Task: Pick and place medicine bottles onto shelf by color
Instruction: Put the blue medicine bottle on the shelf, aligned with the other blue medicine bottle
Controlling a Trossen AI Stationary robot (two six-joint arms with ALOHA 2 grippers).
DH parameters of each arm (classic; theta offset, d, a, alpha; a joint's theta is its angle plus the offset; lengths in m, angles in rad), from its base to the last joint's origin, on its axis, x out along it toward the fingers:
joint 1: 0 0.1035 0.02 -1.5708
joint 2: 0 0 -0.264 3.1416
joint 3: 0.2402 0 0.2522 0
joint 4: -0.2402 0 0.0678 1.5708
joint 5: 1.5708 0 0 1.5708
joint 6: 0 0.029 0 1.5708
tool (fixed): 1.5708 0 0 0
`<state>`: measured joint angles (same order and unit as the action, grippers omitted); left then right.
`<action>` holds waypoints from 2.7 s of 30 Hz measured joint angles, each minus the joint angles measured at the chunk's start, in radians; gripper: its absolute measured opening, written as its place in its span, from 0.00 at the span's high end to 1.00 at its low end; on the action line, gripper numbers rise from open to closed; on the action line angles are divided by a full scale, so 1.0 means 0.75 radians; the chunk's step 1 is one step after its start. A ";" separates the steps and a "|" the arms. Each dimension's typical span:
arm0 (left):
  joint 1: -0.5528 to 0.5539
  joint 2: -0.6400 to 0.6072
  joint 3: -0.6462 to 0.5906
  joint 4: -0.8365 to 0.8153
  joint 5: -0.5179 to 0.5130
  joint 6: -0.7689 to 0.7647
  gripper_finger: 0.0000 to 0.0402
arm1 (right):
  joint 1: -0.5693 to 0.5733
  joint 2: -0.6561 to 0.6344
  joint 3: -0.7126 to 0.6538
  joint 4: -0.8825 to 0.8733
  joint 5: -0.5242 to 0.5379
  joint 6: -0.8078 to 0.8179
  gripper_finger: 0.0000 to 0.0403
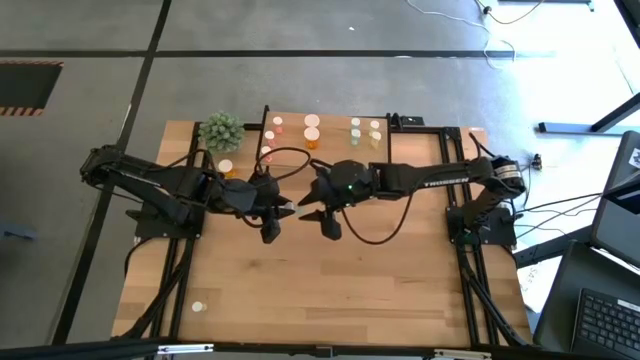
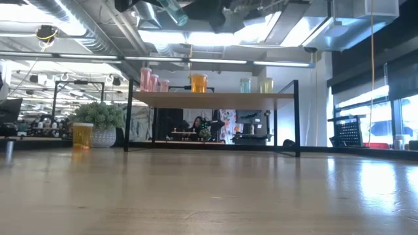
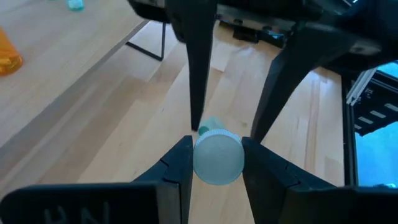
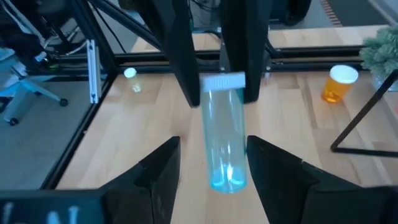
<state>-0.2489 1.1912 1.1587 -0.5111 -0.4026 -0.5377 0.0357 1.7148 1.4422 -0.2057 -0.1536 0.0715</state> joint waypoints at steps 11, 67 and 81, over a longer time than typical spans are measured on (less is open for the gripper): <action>0.000 0.000 0.000 0.007 -0.001 0.003 0.75 | 0.000 0.018 0.000 0.020 0.002 -0.001 0.54; 0.065 -0.001 0.000 0.003 0.144 0.036 0.69 | 0.000 0.024 -0.001 0.013 0.003 -0.002 0.72; 0.072 -0.001 0.000 0.005 0.136 0.136 0.66 | -0.002 0.024 -0.001 0.024 0.006 -0.002 0.71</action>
<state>-0.1947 1.1904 1.1584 -0.5076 -0.3004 -0.4359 0.0345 1.7329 1.4418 -0.1875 -0.1493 0.0704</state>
